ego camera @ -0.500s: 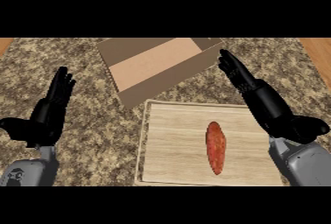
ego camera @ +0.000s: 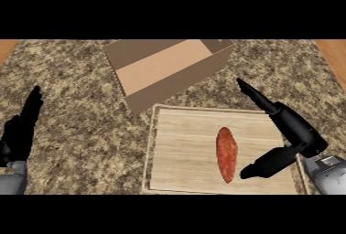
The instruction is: Pick the sweet potato from the tray and place it in the cardboard box
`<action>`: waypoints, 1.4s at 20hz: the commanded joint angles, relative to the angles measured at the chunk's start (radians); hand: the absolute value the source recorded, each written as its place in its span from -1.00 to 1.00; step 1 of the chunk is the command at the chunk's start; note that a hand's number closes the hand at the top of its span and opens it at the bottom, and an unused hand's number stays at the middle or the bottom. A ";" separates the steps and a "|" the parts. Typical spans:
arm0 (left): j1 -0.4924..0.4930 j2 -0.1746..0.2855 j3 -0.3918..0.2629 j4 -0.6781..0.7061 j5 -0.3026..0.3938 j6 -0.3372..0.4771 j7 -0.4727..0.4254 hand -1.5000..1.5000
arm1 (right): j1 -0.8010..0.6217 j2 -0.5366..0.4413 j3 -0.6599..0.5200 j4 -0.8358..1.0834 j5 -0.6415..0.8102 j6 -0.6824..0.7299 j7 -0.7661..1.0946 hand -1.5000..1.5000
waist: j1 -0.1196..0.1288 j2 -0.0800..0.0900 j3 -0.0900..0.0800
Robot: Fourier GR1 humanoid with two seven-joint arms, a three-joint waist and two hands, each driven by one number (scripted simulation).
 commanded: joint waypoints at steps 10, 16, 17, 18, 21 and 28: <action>-0.004 0.029 0.013 0.065 -0.079 0.007 0.024 0.00 | 0.135 -0.017 -0.120 0.359 0.044 0.170 -0.658 -1.00 | 0.008 0.002 0.005; 0.001 0.025 0.014 0.099 -0.067 -0.014 -0.013 0.00 | -0.013 -0.187 -0.061 0.345 0.231 0.208 -0.507 -1.00 | 0.018 0.002 0.003; -0.015 0.013 0.011 0.087 -0.085 0.015 0.011 0.00 | -0.011 -0.191 -0.034 0.320 0.258 0.222 -0.492 -1.00 | 0.013 0.000 0.003; -0.020 0.011 0.005 0.096 -0.090 0.010 0.007 0.00 | -0.028 -0.201 -0.026 0.333 0.273 0.252 -0.483 -1.00 | 0.013 0.001 0.003; -0.065 0.015 0.014 0.135 -0.093 0.005 0.005 0.00 | -0.083 -0.198 0.040 0.290 0.342 0.301 -0.395 -1.00 | 0.010 0.002 0.003; -0.042 -0.010 0.005 0.092 -0.103 -0.003 0.037 0.00 | -0.155 -0.107 0.125 0.254 0.428 0.437 -0.190 -1.00 | 0.010 0.000 0.004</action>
